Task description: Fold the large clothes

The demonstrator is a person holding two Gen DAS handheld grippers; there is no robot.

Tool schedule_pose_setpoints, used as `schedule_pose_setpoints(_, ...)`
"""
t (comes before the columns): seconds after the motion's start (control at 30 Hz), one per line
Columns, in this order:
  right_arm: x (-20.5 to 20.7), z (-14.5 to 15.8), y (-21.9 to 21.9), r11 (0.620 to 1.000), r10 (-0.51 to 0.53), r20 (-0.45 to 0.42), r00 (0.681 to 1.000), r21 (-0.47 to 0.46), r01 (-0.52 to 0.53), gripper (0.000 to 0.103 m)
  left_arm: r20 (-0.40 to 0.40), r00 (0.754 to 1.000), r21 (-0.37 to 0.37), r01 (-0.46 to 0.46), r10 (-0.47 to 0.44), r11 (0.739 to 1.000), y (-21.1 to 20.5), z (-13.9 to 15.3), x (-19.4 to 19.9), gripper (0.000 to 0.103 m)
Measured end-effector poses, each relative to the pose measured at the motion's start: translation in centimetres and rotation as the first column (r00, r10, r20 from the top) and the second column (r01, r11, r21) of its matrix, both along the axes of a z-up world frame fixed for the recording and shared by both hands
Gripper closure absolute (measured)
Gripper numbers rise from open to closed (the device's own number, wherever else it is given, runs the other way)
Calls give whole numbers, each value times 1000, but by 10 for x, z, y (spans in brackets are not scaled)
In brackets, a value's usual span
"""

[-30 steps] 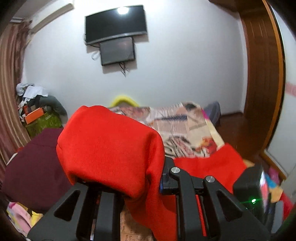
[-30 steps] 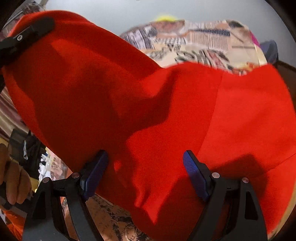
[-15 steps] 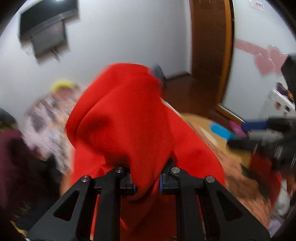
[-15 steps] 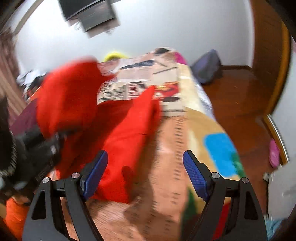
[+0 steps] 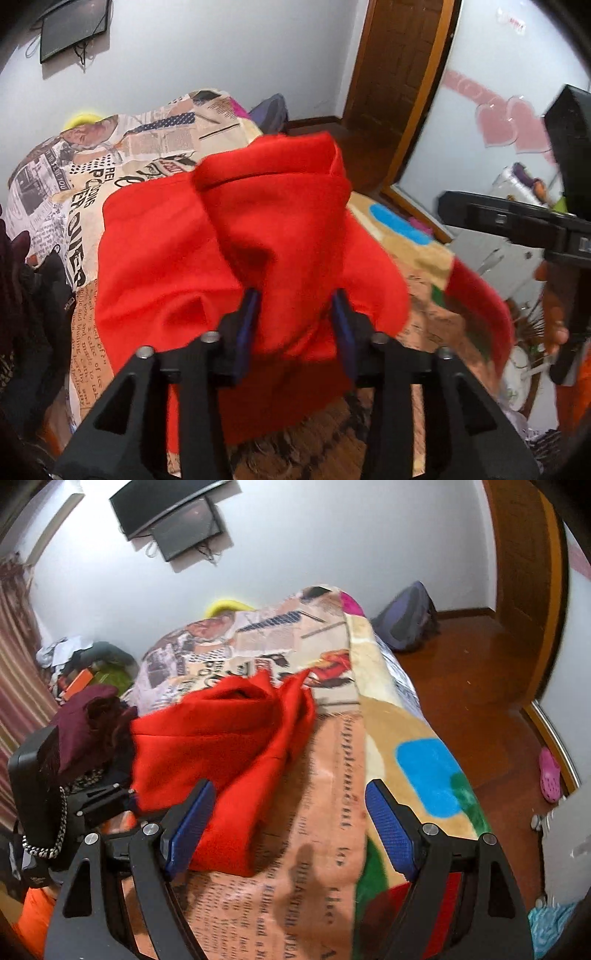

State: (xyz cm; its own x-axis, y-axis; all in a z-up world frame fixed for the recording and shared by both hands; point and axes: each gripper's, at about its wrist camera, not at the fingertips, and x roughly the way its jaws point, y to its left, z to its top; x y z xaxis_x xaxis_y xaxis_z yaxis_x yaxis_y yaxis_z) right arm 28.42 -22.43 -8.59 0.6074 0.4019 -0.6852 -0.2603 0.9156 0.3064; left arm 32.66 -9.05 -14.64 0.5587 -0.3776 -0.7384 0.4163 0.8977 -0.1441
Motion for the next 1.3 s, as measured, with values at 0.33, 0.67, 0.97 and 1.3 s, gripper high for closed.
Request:
schedule_pose_setpoints(0.33, 0, 20, 55, 994, 105, 71, 992, -4, -105, 19, 147, 982, 75, -134, 122, 988, 48, 37, -25, 31)
schedule_pose_setpoints(0.67, 33, -12, 108, 994, 79, -1, 997, -72, -79, 16, -22, 954, 62, -298, 300, 953, 104, -13, 12, 30)
schedule_pose_setpoints(0.97, 43, -42, 46, 994, -83, -95, 992, -79, 76, 16, -26, 968, 110, -246, 250, 963, 99, -42, -2, 24)
schedule_pose_setpoints(1.3, 19, -54, 19, 997, -57, -174, 983, -53, 48, 15, -74, 961, 74, -259, 265, 963, 114, -47, -17, 21)
